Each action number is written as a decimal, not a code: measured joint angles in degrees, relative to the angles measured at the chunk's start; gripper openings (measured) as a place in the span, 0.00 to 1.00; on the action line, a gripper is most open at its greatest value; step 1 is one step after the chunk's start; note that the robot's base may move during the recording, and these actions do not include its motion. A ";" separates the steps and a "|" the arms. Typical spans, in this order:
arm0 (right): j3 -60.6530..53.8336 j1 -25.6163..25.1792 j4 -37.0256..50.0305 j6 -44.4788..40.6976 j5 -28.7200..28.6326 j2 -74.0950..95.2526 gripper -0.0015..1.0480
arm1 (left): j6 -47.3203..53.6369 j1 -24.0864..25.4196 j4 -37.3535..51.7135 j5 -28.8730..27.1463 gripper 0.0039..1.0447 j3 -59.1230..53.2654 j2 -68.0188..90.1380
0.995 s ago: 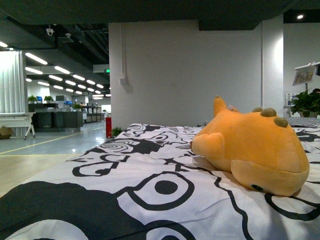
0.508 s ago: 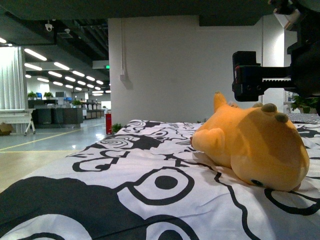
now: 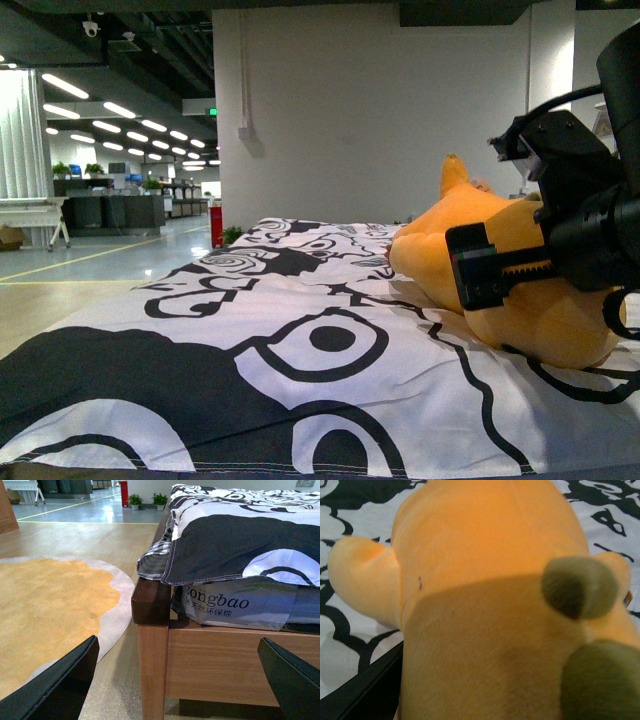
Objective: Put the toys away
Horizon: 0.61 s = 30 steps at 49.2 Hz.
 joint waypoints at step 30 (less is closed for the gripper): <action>-2.97 2.10 3.06 8.46 -1.62 -5.62 0.51 | 0.00 0.00 0.00 0.00 0.95 0.00 0.00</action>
